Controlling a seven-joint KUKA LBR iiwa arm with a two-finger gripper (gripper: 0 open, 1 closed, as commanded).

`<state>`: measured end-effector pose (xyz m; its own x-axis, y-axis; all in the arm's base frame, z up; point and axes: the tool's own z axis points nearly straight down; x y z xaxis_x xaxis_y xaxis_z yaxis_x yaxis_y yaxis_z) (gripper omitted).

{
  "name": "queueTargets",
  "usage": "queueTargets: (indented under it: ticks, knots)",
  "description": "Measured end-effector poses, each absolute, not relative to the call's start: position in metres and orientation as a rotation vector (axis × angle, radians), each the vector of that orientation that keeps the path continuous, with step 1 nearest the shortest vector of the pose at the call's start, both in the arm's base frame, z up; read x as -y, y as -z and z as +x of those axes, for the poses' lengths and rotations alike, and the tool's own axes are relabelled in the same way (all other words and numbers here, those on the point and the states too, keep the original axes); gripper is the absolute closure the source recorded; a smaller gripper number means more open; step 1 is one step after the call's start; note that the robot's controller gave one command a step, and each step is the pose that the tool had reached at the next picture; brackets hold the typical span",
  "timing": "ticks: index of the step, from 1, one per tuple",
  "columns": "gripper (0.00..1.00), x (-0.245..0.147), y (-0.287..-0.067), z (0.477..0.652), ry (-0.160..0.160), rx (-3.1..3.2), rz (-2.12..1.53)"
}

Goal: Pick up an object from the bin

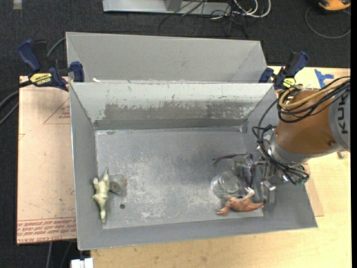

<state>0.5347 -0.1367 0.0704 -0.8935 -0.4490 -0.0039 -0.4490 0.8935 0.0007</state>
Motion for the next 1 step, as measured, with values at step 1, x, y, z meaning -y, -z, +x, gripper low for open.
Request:
queueTargets:
  ticks: [1]
  knots:
    - [1.00, 0.1347, -0.0712, 0.5980, -0.011, -2.697, -1.586]
